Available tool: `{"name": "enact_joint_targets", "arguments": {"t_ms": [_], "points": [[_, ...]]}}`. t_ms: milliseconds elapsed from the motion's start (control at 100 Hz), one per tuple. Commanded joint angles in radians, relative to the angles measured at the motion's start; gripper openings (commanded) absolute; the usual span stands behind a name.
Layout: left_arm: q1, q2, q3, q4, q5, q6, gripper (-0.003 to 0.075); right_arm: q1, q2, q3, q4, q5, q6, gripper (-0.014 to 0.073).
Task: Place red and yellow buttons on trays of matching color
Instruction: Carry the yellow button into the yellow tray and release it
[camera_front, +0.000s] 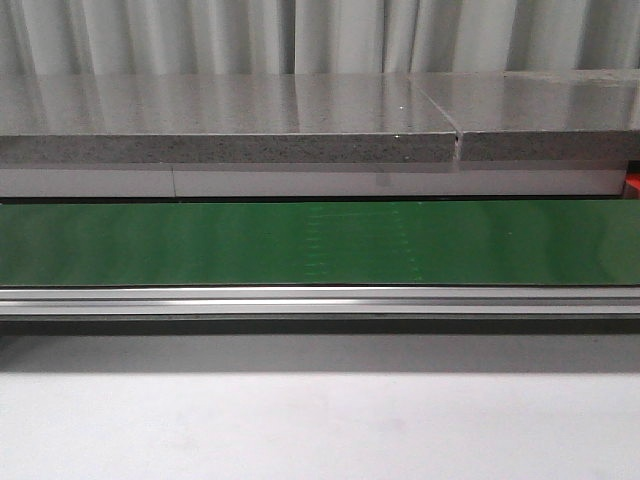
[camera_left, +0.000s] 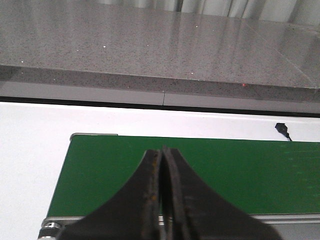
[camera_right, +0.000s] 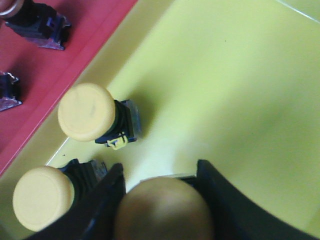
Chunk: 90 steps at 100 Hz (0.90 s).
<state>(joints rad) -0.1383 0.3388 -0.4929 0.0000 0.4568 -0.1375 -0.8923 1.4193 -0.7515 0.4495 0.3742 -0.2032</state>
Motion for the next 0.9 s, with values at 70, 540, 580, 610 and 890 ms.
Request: {"name": "enact_joint_targets", "arguments": {"t_ms": [70,540,580,610,890], "points": [[-0.006,0.007,-0.029,-0.009,-0.073,-0.002,-0.0019,-0.006,0.002,-0.022,0.007,-0.067,-0.002,0.0087],[-0.006,0.007,-0.029,-0.009,-0.073,-0.002,-0.0019,0.045,0.076,-0.022,0.008,-0.095,-0.003,0.0088],[-0.006,0.007,-0.029,-0.009,-0.073,-0.002,-0.0019,0.046,0.076,-0.022,0.008,-0.099,-0.003,0.0092],[-0.006,0.007,-0.029,-0.009,-0.073,-0.002,-0.0019,0.046,0.076,-0.022,0.008,-0.099,-0.003,0.0093],[-0.006,0.007,-0.029,-0.009,-0.073,-0.002,-0.0019,0.046,0.076,-0.022,0.008,-0.085,-0.003,0.0093]]}}
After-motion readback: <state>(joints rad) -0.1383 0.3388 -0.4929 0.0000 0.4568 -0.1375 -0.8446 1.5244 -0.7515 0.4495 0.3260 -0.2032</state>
